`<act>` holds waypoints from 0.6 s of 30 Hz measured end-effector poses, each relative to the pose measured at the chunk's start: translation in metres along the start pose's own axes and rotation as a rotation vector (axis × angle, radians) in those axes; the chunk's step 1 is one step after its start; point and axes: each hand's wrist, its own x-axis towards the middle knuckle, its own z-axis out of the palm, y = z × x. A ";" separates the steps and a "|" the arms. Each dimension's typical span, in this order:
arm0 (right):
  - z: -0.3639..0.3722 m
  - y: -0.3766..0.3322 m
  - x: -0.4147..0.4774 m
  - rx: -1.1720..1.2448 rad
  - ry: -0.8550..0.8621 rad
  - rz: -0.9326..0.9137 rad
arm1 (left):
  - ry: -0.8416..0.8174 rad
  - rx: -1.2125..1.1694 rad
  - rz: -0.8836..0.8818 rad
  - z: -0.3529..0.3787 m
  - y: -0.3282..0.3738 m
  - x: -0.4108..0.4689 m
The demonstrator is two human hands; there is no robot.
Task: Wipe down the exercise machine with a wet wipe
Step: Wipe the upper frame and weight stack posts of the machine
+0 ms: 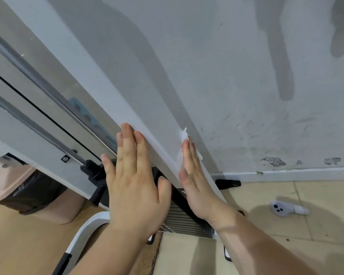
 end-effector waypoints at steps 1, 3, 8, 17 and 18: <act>-0.001 0.016 -0.007 0.024 0.011 0.037 | 0.002 0.044 0.022 0.004 0.002 -0.004; -0.002 0.046 -0.023 0.059 0.015 0.113 | -0.039 0.143 0.157 0.019 0.007 -0.017; 0.008 0.107 -0.051 0.093 0.073 0.222 | -0.264 0.366 0.440 0.069 0.016 -0.045; 0.005 0.211 -0.109 0.343 0.167 0.767 | -0.579 0.662 0.715 0.131 0.049 -0.055; 0.007 0.212 -0.112 0.376 0.178 0.762 | -0.630 0.679 0.730 0.138 0.053 -0.055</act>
